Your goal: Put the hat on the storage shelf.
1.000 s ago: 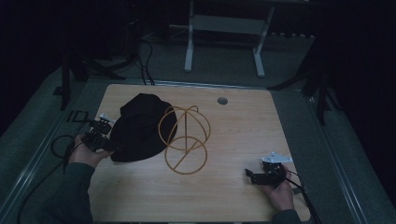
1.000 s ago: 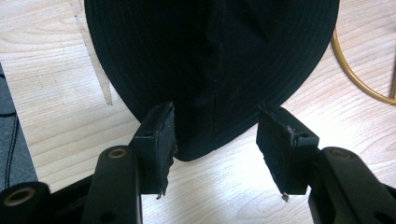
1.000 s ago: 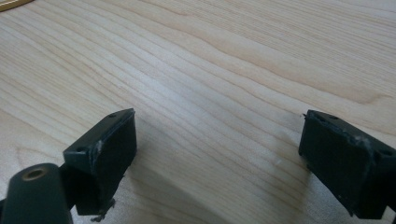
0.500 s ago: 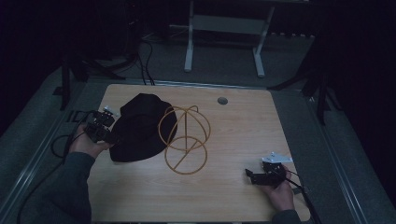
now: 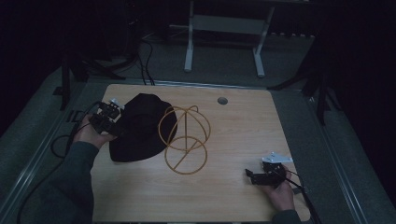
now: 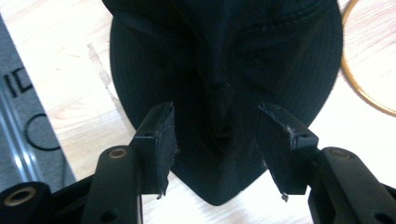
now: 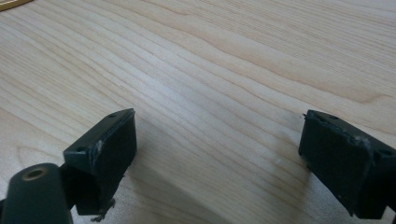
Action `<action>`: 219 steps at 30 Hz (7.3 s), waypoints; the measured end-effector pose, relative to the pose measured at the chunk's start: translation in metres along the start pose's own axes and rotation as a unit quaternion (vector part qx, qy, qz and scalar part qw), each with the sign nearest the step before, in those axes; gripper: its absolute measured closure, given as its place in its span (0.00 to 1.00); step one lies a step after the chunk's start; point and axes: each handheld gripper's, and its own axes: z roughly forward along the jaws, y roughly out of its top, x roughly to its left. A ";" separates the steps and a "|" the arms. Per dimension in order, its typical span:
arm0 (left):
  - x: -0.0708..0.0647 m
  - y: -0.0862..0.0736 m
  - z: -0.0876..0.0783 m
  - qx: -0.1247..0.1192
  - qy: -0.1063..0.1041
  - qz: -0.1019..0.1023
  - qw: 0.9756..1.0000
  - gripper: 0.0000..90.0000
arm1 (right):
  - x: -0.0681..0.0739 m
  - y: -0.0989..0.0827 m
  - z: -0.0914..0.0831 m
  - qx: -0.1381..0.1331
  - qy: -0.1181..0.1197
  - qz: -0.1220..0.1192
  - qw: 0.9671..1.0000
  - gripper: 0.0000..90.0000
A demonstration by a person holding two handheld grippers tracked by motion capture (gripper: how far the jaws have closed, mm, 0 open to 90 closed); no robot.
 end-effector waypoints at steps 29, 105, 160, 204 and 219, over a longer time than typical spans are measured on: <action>0.012 0.037 0.031 0.066 -0.037 -0.028 0.997 0.59 | 0.000 0.000 0.000 0.000 0.000 -0.001 1.000 0.12; 0.012 0.039 -0.050 0.032 -0.092 0.030 0.995 0.98 | 0.000 0.000 0.000 0.000 0.000 -0.001 1.000 0.12; 0.033 0.005 -0.109 -0.028 -0.098 0.071 0.992 0.98 | 0.000 -0.001 -0.001 0.000 0.002 -0.001 1.000 0.12; 0.049 0.007 -0.156 -0.098 -0.120 0.055 0.986 0.98 | 0.000 -0.001 -0.001 0.000 0.002 -0.002 1.000 0.13; 0.047 0.008 -0.167 -0.113 -0.123 0.059 0.984 0.98 | 0.000 -0.002 -0.002 0.000 0.001 -0.002 1.000 0.13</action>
